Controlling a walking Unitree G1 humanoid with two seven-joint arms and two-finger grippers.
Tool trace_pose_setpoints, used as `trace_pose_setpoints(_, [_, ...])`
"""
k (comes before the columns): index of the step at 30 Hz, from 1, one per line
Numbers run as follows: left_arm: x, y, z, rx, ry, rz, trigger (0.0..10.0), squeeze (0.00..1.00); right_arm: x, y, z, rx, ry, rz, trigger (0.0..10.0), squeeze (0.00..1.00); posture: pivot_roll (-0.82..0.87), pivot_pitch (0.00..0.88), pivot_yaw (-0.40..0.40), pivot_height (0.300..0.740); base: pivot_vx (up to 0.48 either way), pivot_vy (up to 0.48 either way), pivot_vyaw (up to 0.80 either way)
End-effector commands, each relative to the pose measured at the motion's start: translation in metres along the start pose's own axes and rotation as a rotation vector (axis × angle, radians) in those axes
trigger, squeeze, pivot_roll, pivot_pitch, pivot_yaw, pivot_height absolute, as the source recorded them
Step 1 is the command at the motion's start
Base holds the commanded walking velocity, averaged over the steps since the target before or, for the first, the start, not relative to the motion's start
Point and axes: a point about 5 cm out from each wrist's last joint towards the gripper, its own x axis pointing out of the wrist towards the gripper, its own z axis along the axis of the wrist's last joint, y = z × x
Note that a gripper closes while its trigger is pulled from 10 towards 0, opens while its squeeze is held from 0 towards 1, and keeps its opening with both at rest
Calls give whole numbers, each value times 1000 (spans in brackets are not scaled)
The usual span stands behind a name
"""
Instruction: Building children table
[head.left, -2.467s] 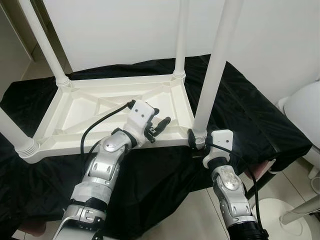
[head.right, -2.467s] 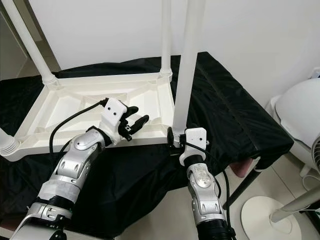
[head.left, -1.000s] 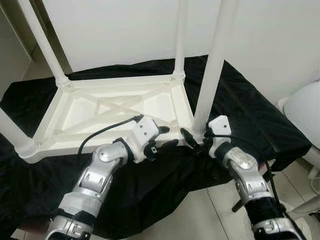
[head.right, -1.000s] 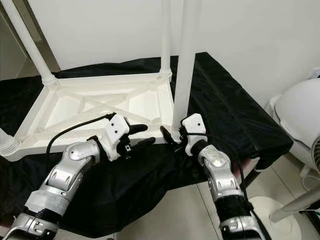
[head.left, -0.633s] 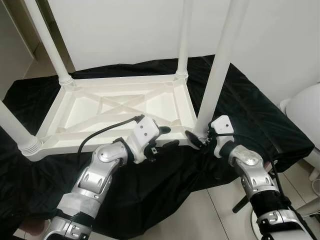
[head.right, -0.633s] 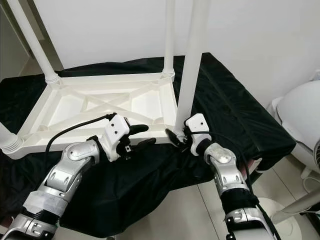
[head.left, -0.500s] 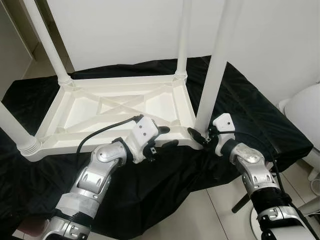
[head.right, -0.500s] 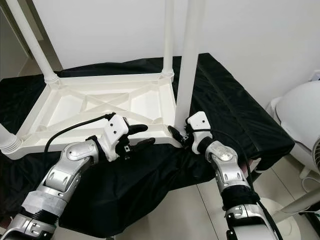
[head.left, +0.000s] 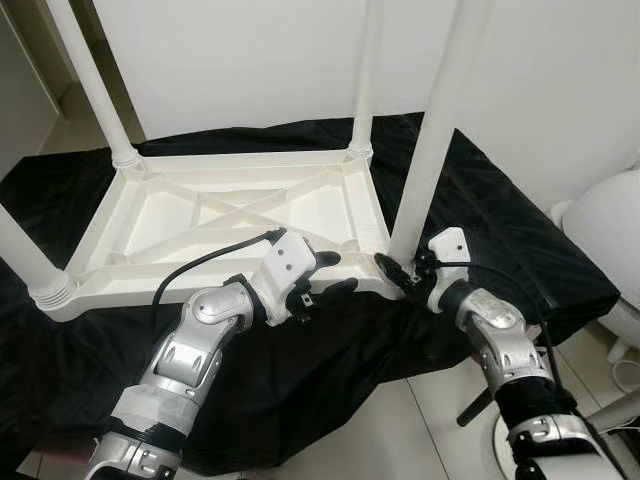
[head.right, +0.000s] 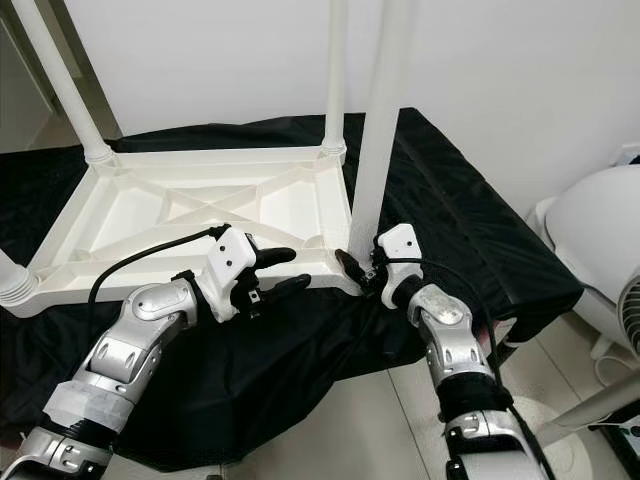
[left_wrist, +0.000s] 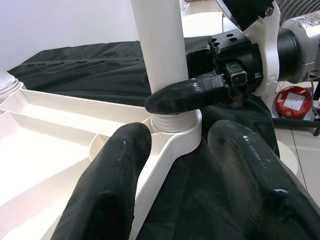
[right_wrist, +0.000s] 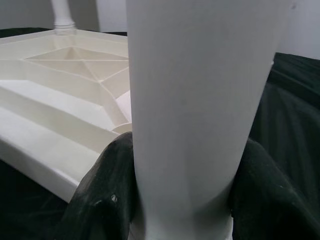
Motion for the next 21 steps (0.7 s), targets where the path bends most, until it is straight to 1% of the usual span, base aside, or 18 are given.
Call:
trace_pose_setpoints(1, [0, 0, 1, 15, 4, -3, 10000, 0, -1, 3, -4, 7, 20, -46, 10000, 0, 33, 0, 12, 740, 0, 0, 0])
trace_pose_setpoints(2, [-2, 0, -1, 14, 7, -3, 10000, 0, -2, 6, -3, 21, 6, -96, 10000, 0, 33, 0, 5, 740, 0, 0, 0])
trace_pose_setpoints(3, [-2, 0, -1, 14, 7, -3, 10000, 0, -2, 6, -3, 21, 6, -96, 10000, 0, 33, 0, 5, 740, 0, 0, 0])
trace_pose_setpoints(5, [-5, -1, -4, 10, 17, 6, 10000, 0, -5, 13, -2, 57, -16, -179, 10000, 0, 33, 0, -4, 740, 0, 0, 0])
trace_pose_setpoints(7, [-5, -1, -4, 9, 20, 8, 10000, 0, -5, 14, -2, 64, -20, -194, 10000, 0, 34, 0, -8, 740, 0, 0, 0])
trace_pose_setpoints(9, [-9, -1, -6, 4, 29, 22, 10000, 0, -9, 22, -7, 108, -10, -310, 10000, 0, 31, 0, -16, 740, 0, 0, 0])
trace_pose_setpoints(10, [-9, -1, -6, 4, 29, 22, 10000, 0, -9, 22, -7, 108, -10, -310, 10000, 0, 31, 0, -16, 740, 0, 0, 0])
trace_pose_setpoints(11, [-10, 0, -7, 3, 34, 27, 10000, 0, -10, 23, -8, 121, -4, -353, 10000, 0, 27, 0, -14, 740, 0, 0, 0])
trace_pose_setpoints(12, [-10, 0, -7, 3, 34, 27, 10000, 0, -10, 23, -8, 121, -4, -353, 10000, 0, 27, 0, -14, 740, 0, 0, 0])
trace_pose_setpoints(13, [-12, -1, -7, 1, 36, 27, 10000, 0, -12, 25, -9, 132, 2, -414, 10000, 0, 22, 0, -13, 740, 0, 0, 0])
trace_pose_setpoints(15, [-12, -1, -7, 1, 36, 27, 10000, 0, -12, 25, -9, 132, 2, -414, 10000, 0, 22, 0, -13, 740, 0, 0, 0])
trace_pose_setpoints(17, [-12, 1, -6, -1, 36, 25, 10000, 0, -13, 28, -8, 145, 7, -509, 10000, 0, 17, 15, -18, 740, 0, 0, 0])
trace_pose_setpoints(18, [-12, 1, -6, 1, 36, 25, 10000, 0, -15, 33, -8, 153, 11, -562, 10000, 0, 11, 28, -21, 740, 0, 0, 0])
trace_pose_setpoints(19, [-12, 1, -6, 1, 36, 25, 10000, 0, -15, 33, -8, 153, 11, -562, 10000, 0, 11, 28, -21, 740, 0, 0, 0])
trace_pose_setpoints(20, [-11, 2, -6, 4, 38, 27, 10000, 0, -15, 37, -8, 159, 16, -603, 10000, 0, 10, 32, -20, 740, 0, 0, 0])
trace_pose_setpoints(21, [-11, 2, -6, 4, 38, 27, 10000, 0, -15, 37, -8, 159, 16, -603, 10000, 0, 10, 32, -20, 740, 0, 0, 0])
